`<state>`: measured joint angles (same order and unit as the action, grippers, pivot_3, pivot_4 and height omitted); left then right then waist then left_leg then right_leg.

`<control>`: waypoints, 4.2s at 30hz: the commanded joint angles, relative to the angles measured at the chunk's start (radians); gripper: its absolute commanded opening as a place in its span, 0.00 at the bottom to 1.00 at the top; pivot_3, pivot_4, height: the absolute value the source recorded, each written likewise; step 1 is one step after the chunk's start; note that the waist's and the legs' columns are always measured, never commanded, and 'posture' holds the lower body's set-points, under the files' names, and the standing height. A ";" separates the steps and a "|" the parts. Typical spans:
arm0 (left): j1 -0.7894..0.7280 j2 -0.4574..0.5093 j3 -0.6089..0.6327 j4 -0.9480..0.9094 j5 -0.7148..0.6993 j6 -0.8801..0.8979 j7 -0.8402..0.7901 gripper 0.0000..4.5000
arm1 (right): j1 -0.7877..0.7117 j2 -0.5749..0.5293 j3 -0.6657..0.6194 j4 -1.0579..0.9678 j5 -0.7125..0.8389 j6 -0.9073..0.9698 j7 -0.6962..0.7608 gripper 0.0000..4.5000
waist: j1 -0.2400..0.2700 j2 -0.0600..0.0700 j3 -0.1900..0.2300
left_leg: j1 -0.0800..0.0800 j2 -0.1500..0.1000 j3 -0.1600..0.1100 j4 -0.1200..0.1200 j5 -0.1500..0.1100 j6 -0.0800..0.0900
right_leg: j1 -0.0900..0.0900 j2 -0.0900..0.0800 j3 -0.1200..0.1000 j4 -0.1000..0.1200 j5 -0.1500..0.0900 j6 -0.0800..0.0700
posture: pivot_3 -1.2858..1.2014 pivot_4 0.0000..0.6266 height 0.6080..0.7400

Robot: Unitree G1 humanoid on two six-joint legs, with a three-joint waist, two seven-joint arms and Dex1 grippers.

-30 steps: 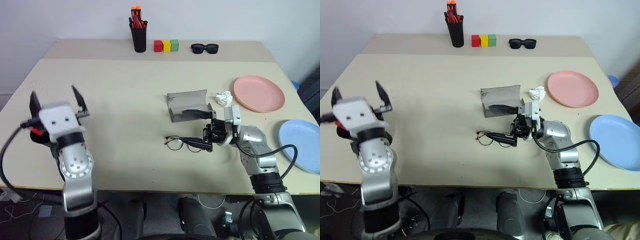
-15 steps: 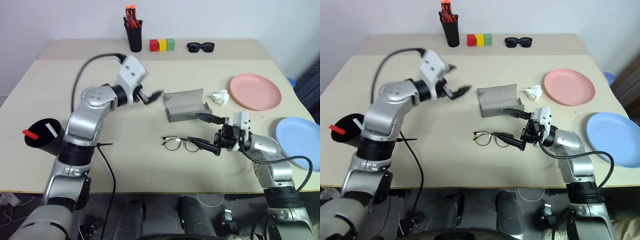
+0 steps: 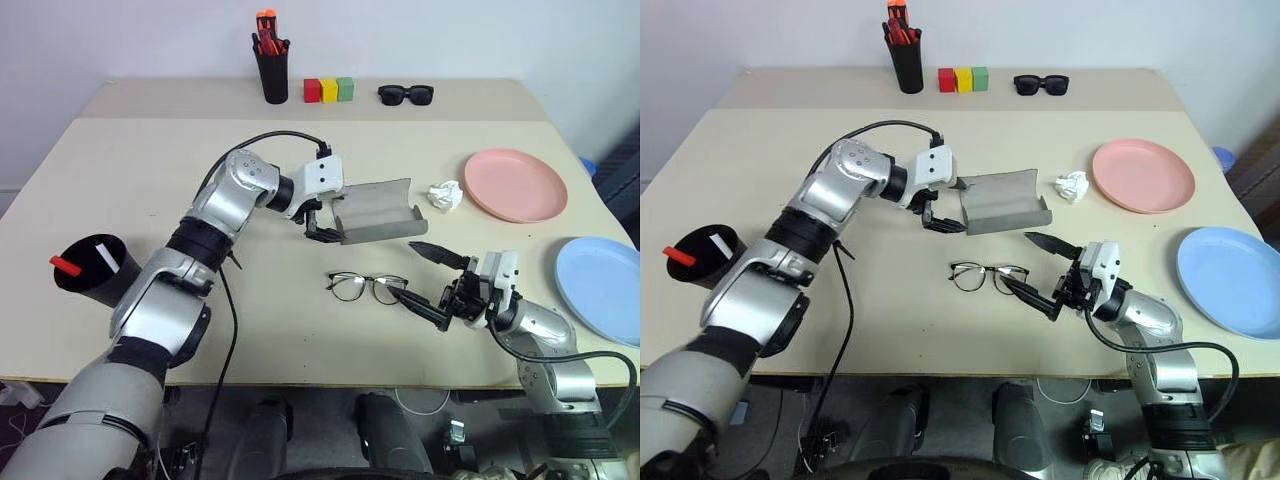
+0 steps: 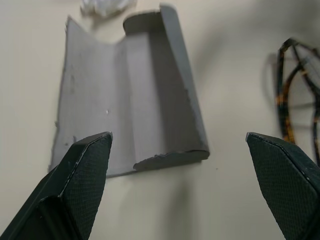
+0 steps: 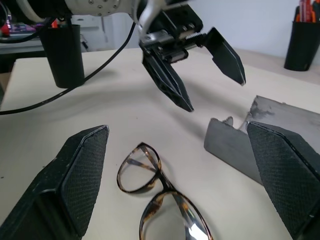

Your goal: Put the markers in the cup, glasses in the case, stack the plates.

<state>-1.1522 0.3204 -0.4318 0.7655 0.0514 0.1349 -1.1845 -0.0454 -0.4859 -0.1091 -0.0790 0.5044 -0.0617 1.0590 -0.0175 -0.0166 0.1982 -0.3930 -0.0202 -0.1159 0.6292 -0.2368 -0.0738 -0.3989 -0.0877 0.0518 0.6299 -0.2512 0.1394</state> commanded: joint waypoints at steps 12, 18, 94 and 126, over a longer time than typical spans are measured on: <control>-0.121 -0.170 0.005 0.262 0.107 -0.062 0.020 0.33 | 0.060 -0.007 -0.036 -0.060 0.007 -0.057 -0.030 1.00 | -0.002 -0.001 0.000 | 0.000 0.000 0.000 0.000 0.000 0.000 | 0.000 0.000 0.000 0.000 0.000 0.000 | 0.52 0.24 1.00; -0.096 -0.168 0.004 0.250 0.120 -0.069 -0.012 0.23 | 0.054 -0.010 -0.034 -0.052 0.006 -0.055 -0.034 1.00 | -0.002 -0.001 0.000 | 0.000 0.000 0.000 0.000 0.000 0.000 | 0.000 0.000 0.000 0.000 0.000 0.000 | 0.52 0.24 1.00; 0.595 0.249 0.288 -1.072 -0.234 0.426 0.030 0.63 | -0.018 -0.162 0.083 -0.095 -0.144 0.226 -0.063 1.00 | -0.013 0.002 -0.001 | 0.002 0.001 0.000 0.000 0.000 0.001 | 0.000 0.000 0.001 0.002 0.000 0.000 | 0.52 0.24 1.00; 1.063 0.624 0.539 -1.386 -0.581 0.443 -0.004 0.63 | -0.507 -0.170 0.373 0.196 -0.290 0.363 0.242 1.00 | -0.026 0.001 0.000 | 0.002 0.001 0.000 0.000 -0.001 0.001 | 0.000 0.000 0.000 0.001 -0.002 -0.004 | 0.52 0.24 1.00</control>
<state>-0.0908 0.9331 0.0740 -0.5977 -0.5139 0.5983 -1.1943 -0.5299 -0.6570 0.2707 0.1578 0.1803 0.2763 1.2752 -0.0434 -0.0153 0.1984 -0.3913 -0.0188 -0.1158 0.6292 -0.2374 -0.0729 -0.3986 -0.0878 0.0520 0.6311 -0.2528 0.1357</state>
